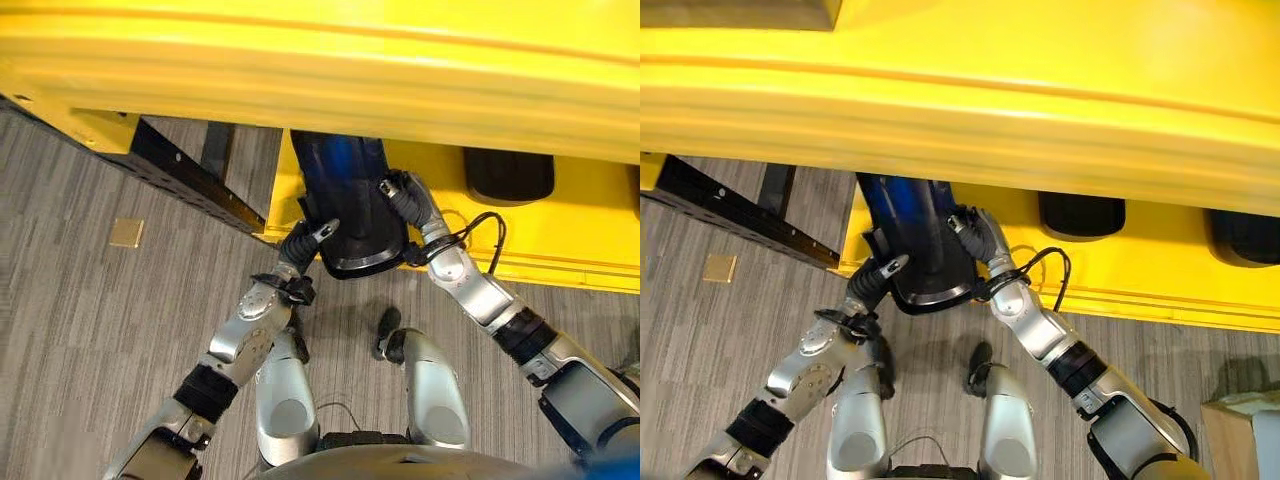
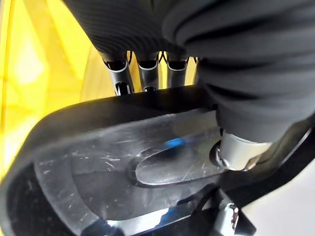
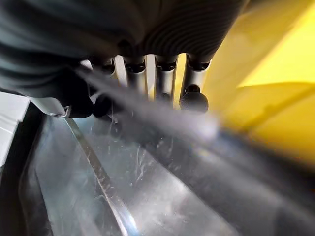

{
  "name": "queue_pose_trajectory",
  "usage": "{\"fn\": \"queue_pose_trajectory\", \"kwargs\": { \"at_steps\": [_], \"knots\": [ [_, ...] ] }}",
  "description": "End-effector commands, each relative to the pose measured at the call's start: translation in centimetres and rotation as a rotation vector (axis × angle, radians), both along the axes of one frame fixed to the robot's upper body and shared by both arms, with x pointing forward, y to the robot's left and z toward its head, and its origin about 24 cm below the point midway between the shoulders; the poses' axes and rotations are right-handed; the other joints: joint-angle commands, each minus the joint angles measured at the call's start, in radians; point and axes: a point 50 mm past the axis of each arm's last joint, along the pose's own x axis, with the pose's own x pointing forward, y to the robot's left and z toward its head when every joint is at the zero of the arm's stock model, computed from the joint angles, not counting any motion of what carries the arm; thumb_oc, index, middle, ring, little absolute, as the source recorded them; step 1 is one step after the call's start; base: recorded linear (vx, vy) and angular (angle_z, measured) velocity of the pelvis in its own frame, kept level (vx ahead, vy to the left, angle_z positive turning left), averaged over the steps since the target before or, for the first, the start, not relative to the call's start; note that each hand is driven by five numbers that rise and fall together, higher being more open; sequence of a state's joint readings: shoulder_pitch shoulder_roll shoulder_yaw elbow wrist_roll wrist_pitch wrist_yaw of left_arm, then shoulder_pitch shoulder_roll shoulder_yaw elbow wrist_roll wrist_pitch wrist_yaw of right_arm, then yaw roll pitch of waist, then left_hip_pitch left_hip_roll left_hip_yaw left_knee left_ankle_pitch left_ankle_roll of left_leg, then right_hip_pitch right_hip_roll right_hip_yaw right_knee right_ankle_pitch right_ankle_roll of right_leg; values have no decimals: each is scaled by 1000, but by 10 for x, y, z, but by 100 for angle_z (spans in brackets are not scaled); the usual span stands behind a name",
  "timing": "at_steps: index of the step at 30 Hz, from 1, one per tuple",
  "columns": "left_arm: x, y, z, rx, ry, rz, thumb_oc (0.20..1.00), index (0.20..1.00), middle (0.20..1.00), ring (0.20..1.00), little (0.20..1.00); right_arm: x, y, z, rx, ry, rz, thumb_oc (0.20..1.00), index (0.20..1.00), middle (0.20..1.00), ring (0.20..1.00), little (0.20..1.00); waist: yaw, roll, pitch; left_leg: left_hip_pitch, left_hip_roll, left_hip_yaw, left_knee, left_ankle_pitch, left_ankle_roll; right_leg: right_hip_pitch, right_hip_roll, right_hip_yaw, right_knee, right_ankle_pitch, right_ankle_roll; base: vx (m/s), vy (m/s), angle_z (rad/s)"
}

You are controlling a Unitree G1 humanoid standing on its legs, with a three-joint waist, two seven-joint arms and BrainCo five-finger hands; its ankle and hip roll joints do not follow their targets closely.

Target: Move parts from the plastic box to the shelf.

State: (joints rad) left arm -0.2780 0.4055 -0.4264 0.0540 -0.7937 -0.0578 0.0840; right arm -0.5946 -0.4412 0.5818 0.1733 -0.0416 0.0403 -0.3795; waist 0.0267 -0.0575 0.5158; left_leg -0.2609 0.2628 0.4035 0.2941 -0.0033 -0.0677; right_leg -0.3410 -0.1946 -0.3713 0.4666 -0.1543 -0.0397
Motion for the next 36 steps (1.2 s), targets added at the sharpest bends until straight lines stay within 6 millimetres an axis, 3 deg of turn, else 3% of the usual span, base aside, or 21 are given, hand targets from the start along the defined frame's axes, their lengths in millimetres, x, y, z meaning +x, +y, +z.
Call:
{"fn": "queue_pose_trajectory", "kwargs": {
  "at_steps": [1,6,10,19,20,25,29,33,36],
  "knots": [
    [-16,-43,41,-72,-241,-252,200,200,200,200,200,3,8,-28,51,169,-27,200,200,200,200,200,33,18,4,-8,13,-23,53,-41,0,40,-57,-13,10,8,112,-101,50,1],
    [-11,-50,55,-49,-298,-231,200,200,200,200,200,8,11,-20,81,145,-49,200,200,200,200,200,17,29,4,-45,12,-29,92,-53,3,-5,-52,12,56,-5,104,-43,46,-15],
    [0,-47,78,-47,-350,-176,200,200,200,200,200,18,17,4,137,142,-33,200,200,200,200,200,17,41,4,-121,12,-37,156,-71,14,-89,-52,21,135,-26,88,-55,10,-8],
    [18,-56,110,18,-409,-188,200,200,200,200,200,51,3,45,199,175,-134,200,200,200,200,200,7,53,4,-245,57,-34,290,-101,21,-219,-61,39,285,-69,59,-81,0,-6],
    [22,-57,117,26,-413,-176,200,200,200,200,200,54,1,51,198,163,-141,200,200,200,200,200,5,54,4,-255,62,-33,301,-104,21,-228,-60,43,297,-75,55,-45,28,16],
    [49,-59,181,100,-548,-72,200,200,200,200,200,70,5,121,179,-18,-184,200,200,200,200,200,-5,53,4,-272,68,-21,330,-109,17,-247,-49,61,316,-80,50,-28,35,4],
    [60,-58,208,133,-590,-23,200,200,200,200,200,75,12,149,179,-71,-215,200,200,200,200,200,0,61,4,-266,69,-16,330,-109,13,-242,-49,61,316,-79,50,-2,16,-23],
    [58,-57,234,139,-664,-26,200,200,200,200,200,74,14,169,195,-92,-222,200,200,200,200,200,1,63,4,-259,67,-18,311,-99,2,-233,-47,64,294,-72,54,-3,0,-14],
    [55,-57,241,122,-692,-42,200,200,200,200,200,74,16,173,201,-94,-224,200,200,200,200,200,3,68,4,-250,65,-16,298,-96,-1,-228,-49,65,282,-69,55,1,-2,-5]
  ]
}}
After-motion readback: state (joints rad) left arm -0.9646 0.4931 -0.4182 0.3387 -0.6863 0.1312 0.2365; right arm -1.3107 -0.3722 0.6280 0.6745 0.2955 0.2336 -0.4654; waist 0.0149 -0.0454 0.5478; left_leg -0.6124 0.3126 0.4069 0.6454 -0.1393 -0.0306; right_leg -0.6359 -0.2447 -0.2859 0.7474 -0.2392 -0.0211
